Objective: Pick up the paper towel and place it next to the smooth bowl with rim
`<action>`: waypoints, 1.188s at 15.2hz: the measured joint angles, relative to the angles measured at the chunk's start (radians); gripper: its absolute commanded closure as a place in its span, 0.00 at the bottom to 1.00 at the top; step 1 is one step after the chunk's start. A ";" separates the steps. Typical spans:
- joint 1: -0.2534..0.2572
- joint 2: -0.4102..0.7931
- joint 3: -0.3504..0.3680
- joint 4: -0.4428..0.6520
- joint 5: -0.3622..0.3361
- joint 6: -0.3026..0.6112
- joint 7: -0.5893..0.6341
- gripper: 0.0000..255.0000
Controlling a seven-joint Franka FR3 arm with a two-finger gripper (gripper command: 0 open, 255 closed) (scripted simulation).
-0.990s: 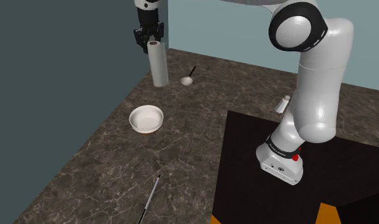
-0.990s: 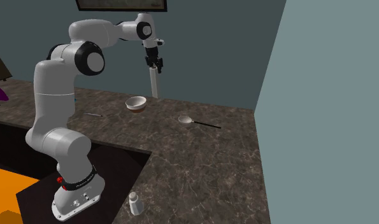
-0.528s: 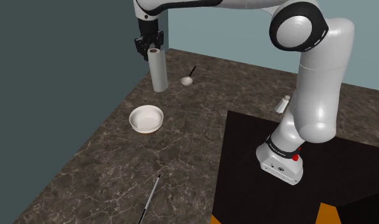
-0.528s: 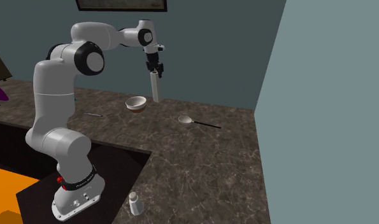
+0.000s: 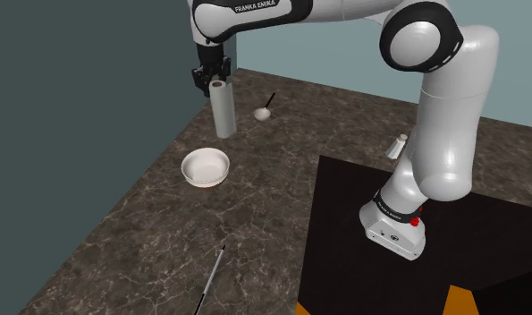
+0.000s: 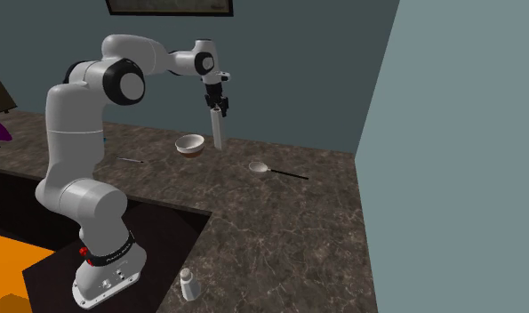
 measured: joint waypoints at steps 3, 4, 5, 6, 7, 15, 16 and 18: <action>0.000 0.009 0.000 -0.027 0.000 0.036 0.001 1.00; 0.000 0.009 0.000 -0.041 0.000 0.051 0.002 1.00; -0.001 0.012 0.000 -0.050 0.000 0.063 0.002 1.00; 0.000 0.013 0.000 -0.063 0.000 0.076 0.003 1.00; 0.000 0.015 0.000 -0.073 0.000 0.088 0.004 1.00; 0.000 0.026 0.001 -0.099 0.000 0.125 0.006 1.00; 0.000 0.026 0.001 -0.099 0.000 0.125 0.006 1.00; 0.000 0.026 0.001 -0.099 0.000 0.125 0.006 0.00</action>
